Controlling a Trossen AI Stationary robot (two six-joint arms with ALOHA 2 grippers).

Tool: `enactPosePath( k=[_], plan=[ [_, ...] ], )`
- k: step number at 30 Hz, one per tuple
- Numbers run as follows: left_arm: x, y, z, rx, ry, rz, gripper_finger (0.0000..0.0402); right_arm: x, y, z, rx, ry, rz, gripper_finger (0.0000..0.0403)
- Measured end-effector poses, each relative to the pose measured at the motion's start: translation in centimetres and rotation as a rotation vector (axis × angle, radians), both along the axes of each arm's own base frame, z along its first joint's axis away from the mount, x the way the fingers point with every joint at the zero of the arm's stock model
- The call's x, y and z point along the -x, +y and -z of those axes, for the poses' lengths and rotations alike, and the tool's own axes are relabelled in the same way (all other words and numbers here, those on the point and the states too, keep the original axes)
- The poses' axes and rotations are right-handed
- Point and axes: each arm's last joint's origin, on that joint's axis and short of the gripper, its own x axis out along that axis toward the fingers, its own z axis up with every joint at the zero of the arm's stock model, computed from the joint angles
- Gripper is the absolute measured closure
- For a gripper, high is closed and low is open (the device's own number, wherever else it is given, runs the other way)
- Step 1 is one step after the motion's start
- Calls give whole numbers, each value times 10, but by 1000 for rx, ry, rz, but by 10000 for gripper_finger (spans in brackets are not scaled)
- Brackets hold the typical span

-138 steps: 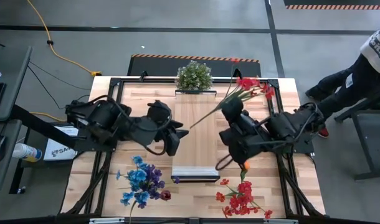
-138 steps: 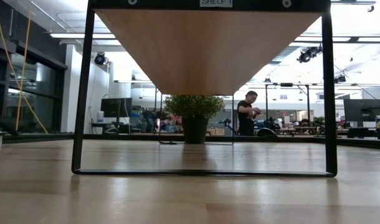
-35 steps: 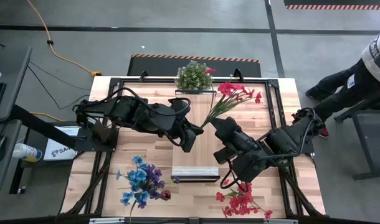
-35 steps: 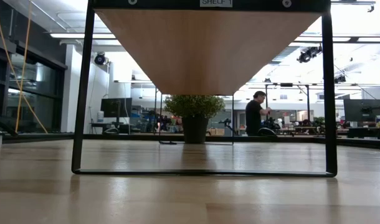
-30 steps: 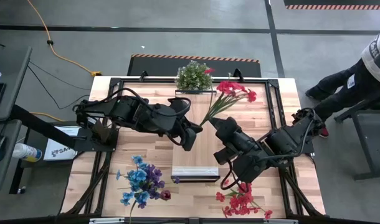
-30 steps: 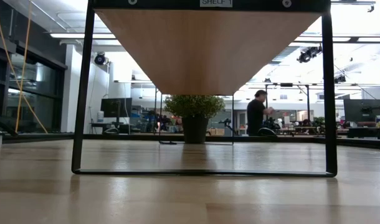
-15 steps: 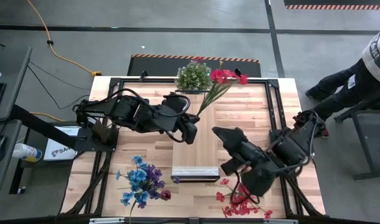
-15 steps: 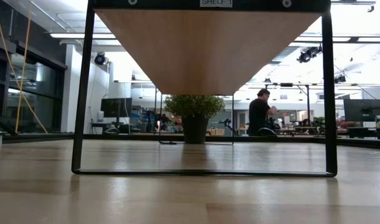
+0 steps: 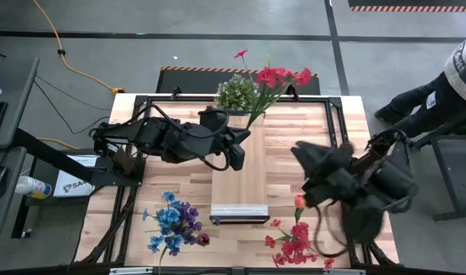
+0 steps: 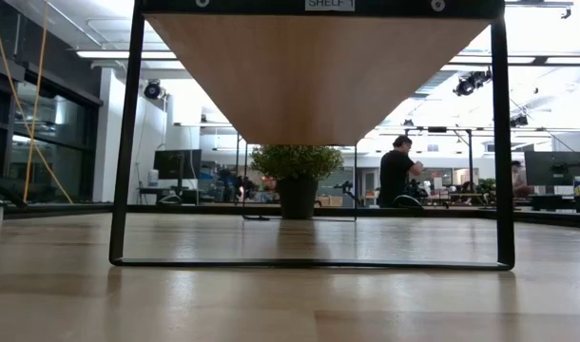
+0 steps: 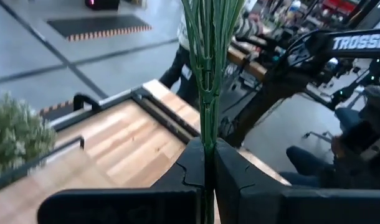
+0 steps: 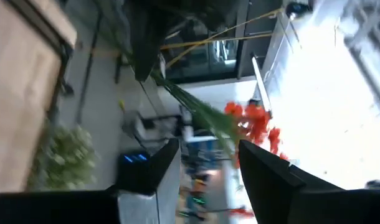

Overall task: Pick and place flowers into a vace then onto a shelf
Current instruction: Put the red flowers into the right transparent vase

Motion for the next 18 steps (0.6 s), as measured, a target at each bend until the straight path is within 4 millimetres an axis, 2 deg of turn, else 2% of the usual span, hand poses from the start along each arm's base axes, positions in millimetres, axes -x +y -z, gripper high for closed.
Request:
enactPosePath(
  k=[7, 12, 18],
  plan=[
    [-2, 1, -9, -83, -52, -23, 359, 42, -25, -27, -301, -259, -64, 256],
    [-4, 0, -15, -127, -87, -15, 359, 70, -55, -43, -603, -404, -147, 261],
    [-5, 0, -21, -163, -129, -5, 359, 98, -94, -51, -1013, -464, -245, 262]
  ],
)
